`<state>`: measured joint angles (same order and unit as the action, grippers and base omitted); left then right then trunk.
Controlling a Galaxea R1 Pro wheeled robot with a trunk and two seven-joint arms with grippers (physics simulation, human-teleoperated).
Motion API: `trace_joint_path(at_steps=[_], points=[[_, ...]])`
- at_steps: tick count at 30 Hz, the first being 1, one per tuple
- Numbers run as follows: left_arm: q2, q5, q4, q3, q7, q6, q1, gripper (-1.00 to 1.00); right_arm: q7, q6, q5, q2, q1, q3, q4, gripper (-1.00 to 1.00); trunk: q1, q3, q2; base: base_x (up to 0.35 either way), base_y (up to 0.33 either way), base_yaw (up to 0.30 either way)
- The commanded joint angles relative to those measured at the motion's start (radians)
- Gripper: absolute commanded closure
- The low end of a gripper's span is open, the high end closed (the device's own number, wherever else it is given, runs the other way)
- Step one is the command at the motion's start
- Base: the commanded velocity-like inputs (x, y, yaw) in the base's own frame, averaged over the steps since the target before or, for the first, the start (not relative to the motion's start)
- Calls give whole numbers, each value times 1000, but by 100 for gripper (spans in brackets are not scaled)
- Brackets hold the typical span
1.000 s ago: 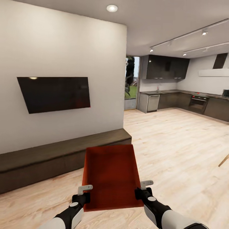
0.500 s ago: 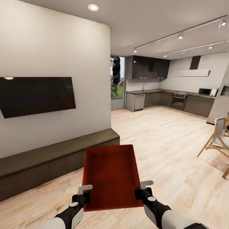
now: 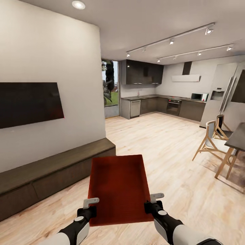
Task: Move the two storage containers from the living room to the garage. In the garage, place one container on the floor and stack the other container on top of it (either order is fine).
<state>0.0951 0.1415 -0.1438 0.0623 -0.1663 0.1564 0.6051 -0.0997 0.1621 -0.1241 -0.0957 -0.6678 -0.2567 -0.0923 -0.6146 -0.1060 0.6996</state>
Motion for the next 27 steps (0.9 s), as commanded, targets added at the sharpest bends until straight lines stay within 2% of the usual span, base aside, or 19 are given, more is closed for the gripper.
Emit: trace_joint_path(at_steps=[1,27], points=[[0,56,3,-65,-33,5,1,100,2,10,0,-1,-1,62,-77,100,0,-2,1,0,0,-282],[0,55,3,-65,-33,5,1,100,2,10,0,-1,-1,62,-77,100,0,-2,1,0,0,-282]])
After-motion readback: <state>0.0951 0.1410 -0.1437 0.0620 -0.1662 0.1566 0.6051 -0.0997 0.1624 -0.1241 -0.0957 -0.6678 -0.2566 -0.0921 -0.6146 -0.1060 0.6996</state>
